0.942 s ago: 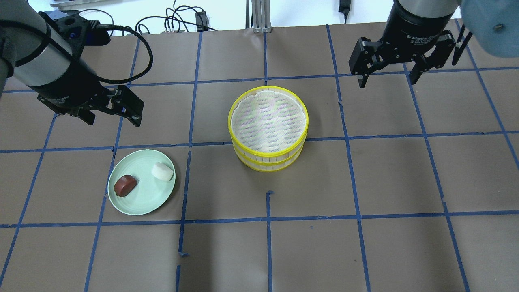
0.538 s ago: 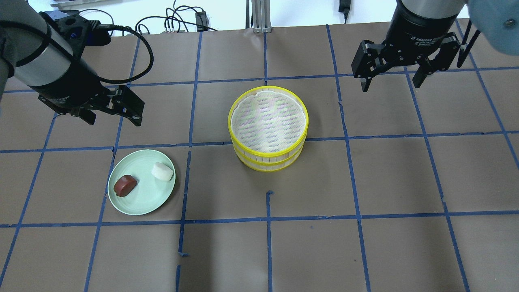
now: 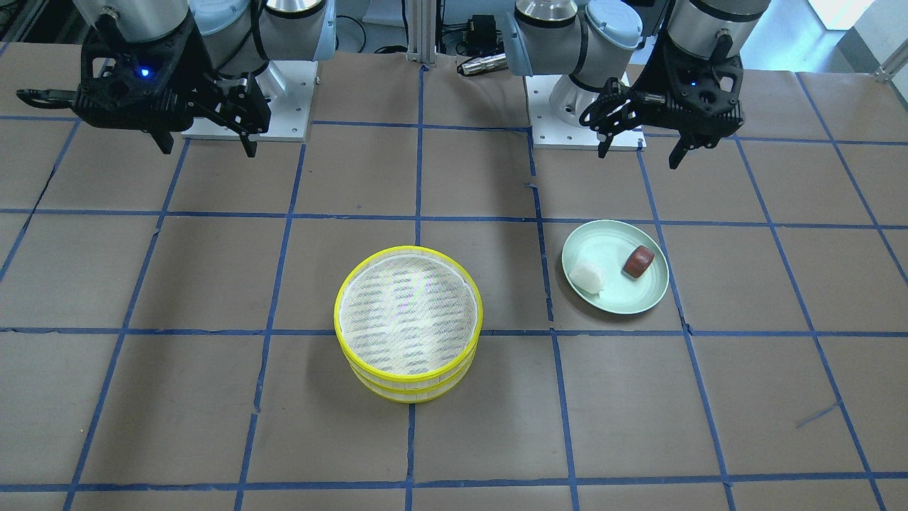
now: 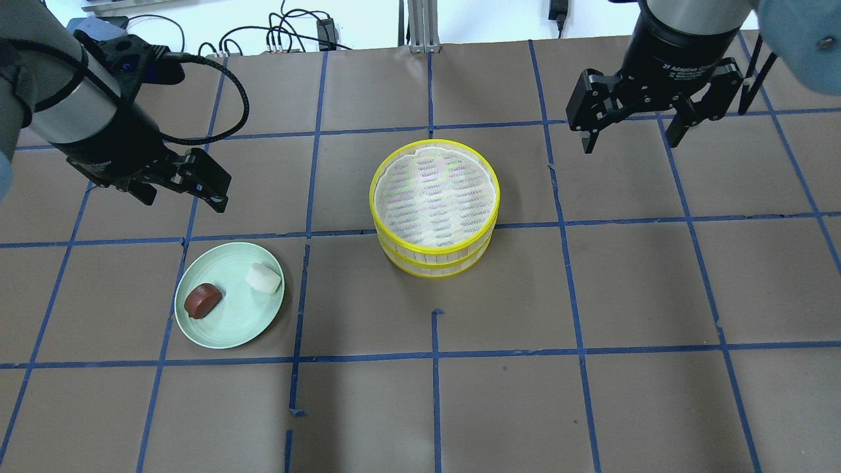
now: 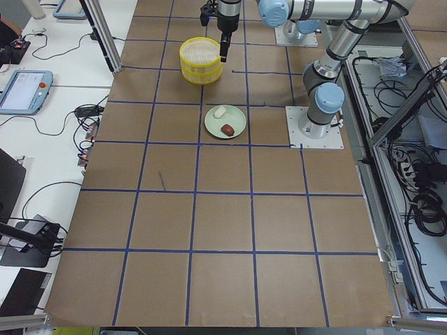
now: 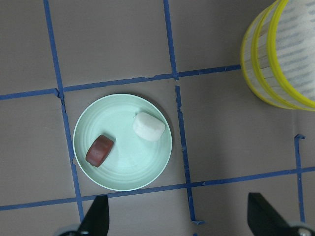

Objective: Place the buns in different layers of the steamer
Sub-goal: 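Move the left gripper toward the plate while the right gripper waits, then lower the left gripper onto the white bun while the right reaches the steamer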

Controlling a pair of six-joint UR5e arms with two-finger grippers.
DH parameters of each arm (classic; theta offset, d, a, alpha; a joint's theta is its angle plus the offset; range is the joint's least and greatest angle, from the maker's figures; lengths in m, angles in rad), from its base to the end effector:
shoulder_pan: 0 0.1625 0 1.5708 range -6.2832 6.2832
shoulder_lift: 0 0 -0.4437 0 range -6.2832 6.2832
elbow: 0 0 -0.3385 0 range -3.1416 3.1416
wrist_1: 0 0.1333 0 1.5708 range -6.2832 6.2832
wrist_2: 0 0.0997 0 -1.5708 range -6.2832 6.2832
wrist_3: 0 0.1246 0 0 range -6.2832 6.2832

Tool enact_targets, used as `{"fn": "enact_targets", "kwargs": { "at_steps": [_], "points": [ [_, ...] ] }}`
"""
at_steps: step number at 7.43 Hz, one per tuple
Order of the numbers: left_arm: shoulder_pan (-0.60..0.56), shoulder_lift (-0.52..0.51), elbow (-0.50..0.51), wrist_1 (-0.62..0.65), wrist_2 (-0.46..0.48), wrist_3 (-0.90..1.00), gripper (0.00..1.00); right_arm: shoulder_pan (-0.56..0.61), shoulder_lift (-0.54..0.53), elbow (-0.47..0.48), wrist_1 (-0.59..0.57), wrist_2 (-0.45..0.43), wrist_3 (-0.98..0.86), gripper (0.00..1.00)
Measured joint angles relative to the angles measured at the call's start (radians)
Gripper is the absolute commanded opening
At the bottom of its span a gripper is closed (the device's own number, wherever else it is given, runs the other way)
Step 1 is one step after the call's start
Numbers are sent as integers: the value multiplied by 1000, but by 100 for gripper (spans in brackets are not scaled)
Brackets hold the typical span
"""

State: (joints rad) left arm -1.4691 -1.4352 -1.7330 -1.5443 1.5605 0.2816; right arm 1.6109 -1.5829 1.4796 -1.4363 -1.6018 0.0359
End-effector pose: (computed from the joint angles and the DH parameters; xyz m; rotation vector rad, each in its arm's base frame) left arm -0.0955 -0.3898 0.4685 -0.2813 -3.1188 0.0029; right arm 0.1465 -0.4216 0.5135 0.0073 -3.1091 -0.0466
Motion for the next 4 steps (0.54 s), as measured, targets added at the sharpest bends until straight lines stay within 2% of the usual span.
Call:
{"fn": "enact_targets", "kwargs": {
  "at_steps": [2, 4],
  "points": [
    [2, -84, -27, 25, 59, 13, 98, -1, -24, 5, 0, 31, -19, 100],
    [3, -208, -78, 143, 106, 15, 98, 7, -33, 11, -14, 104, -22, 100]
  ]
}}
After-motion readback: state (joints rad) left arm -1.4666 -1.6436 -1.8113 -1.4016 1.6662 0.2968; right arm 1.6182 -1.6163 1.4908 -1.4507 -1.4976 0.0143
